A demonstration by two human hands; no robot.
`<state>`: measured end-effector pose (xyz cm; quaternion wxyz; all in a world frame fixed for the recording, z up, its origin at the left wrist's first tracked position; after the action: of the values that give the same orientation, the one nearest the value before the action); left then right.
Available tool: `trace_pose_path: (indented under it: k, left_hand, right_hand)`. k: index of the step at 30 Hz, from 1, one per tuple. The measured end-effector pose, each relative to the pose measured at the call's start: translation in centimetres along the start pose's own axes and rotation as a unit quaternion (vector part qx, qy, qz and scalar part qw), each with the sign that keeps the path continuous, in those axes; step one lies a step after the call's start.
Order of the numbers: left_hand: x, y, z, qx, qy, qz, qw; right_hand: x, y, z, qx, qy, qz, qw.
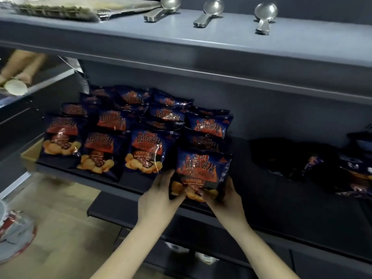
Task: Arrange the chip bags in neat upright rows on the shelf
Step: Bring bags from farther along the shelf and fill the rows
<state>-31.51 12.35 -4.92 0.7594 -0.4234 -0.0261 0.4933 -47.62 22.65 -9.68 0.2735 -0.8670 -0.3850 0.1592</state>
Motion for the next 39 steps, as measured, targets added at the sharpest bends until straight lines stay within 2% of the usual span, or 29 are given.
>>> trace_pose_path:
  k: [4,9,13,17,23,27,32,35,39]
  left_hand:
    - [-0.4,-0.6,0.9,-0.031,0.086,0.031,0.995]
    - [-0.6,0.6,0.8,-0.024,0.162,-0.006,0.986]
    - [-1.6,1.7,0.6,-0.063,0.196,-0.053,0.977]
    - [-2.8,2.5,0.6,-0.111,0.226,-0.1,0.963]
    - [-3.2,2.5,0.8,-0.091,0.228,-0.113,0.963]
    - [-2.4,2.2,1.7,-0.066,0.243,-0.111,0.961]
    - [-1.4,1.8,3.1,-0.027,0.284,-0.12,0.951]
    - [-1.4,2.2,4.7,0.007,0.296,-0.138,0.945]
    - [-0.9,3.8,8.0,0.052,0.319,-0.15,0.934]
  right_hand:
    - [0.2,0.2,-0.3,0.0,0.014,0.033,0.999]
    - [1.1,0.1,-0.9,0.081,0.005,0.09,0.993]
    - [0.8,0.1,-1.2,0.121,0.019,0.124,0.985]
    - [0.8,0.0,-1.1,0.167,0.072,0.168,0.969]
    - [0.7,0.4,-2.4,0.239,0.05,0.178,0.953]
    - [0.9,0.1,-2.0,0.21,0.054,0.173,0.961]
    - [1.9,-0.9,-2.4,0.081,-0.001,0.201,0.976]
    - [3.0,-2.7,-3.0,0.1,-0.042,0.244,0.964]
    - [4.5,-6.5,-2.3,0.127,-0.054,0.295,0.945]
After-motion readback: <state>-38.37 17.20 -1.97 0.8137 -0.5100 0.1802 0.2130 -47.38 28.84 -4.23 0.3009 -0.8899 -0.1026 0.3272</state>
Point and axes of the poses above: each hand's wrist, its own x-axis away from the middle knuckle, its own y-axis out of the palm, z = x × y, the point moved 10 cm from there along -x, towards the middle knuckle, and after that the axes turned 14 degrees about x, right-handed, at the moved point
